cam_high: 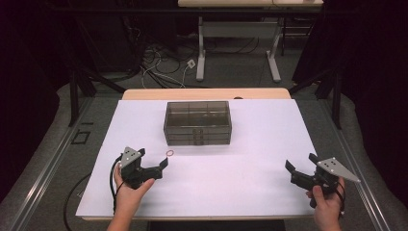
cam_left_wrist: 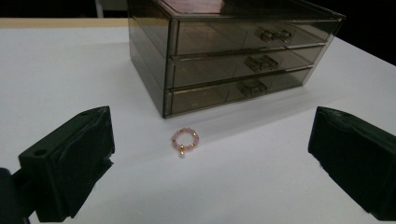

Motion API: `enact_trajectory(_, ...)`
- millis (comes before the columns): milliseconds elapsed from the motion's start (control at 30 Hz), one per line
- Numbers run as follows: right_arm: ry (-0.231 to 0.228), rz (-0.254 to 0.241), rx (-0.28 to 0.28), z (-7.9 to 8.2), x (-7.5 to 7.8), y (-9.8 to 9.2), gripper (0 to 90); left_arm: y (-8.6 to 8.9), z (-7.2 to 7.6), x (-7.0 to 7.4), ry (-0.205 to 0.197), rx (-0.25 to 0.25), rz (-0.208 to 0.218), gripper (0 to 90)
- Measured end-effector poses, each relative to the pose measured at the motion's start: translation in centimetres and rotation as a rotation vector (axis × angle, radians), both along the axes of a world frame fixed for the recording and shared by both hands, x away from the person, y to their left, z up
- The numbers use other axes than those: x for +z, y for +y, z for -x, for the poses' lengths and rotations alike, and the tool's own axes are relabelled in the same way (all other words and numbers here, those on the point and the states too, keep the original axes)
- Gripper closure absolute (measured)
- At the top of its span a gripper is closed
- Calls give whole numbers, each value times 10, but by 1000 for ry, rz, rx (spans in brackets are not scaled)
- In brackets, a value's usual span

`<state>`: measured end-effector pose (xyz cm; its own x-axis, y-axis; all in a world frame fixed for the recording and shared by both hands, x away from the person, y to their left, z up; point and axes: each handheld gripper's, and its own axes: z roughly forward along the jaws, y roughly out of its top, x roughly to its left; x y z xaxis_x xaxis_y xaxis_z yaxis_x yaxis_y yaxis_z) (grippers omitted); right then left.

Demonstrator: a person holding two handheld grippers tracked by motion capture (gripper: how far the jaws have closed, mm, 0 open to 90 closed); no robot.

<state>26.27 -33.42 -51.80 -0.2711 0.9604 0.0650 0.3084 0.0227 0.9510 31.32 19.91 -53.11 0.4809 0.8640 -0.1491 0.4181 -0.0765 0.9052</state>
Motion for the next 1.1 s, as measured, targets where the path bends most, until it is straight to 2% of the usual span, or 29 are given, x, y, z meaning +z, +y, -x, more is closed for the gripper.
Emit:
enact_trajectory(33, -14, -4, 0, -1, -1, 1, 89, -1, -1, 0, -3, -2, -7, 5)
enact_trajectory(67, 4, 9, 9, 0, -1, 2, 88, -1, -1, 0, 5, -8, -6, 4)
enact_trajectory(200, 2, 21, 1, 0, -1, 5, 89, -4, -1, -4, 31, -33, -28, 3)
enact_trajectory(267, 11, 23, 6, -1, -1, 6, 89, -5, -1, -4, 24, -39, -44, 13)
enact_trajectory(300, -2, 23, 12, -2, -2, 7, 88, -6, -1, -4, 26, -39, -47, 23)
enact_trajectory(433, 10, 22, 18, -2, -3, 9, 88, -6, -1, -5, 35, -37, -36, 61)
enact_trajectory(667, 13, 14, 32, -2, -4, 10, 91, -3, 1, -1, 28, -11, -41, 151)
enact_trajectory(767, 17, 4, 36, -4, -6, 12, 94, -1, -2, 2, 33, 6, -40, 158)
enact_trajectory(933, 23, 7, 31, -2, -5, 10, 95, 1, -9, 8, 42, 28, -3, 189)
enact_trajectory(1100, 26, -3, 12, -1, -5, 7, 103, 0, -16, 14, 59, 32, -6, 248)
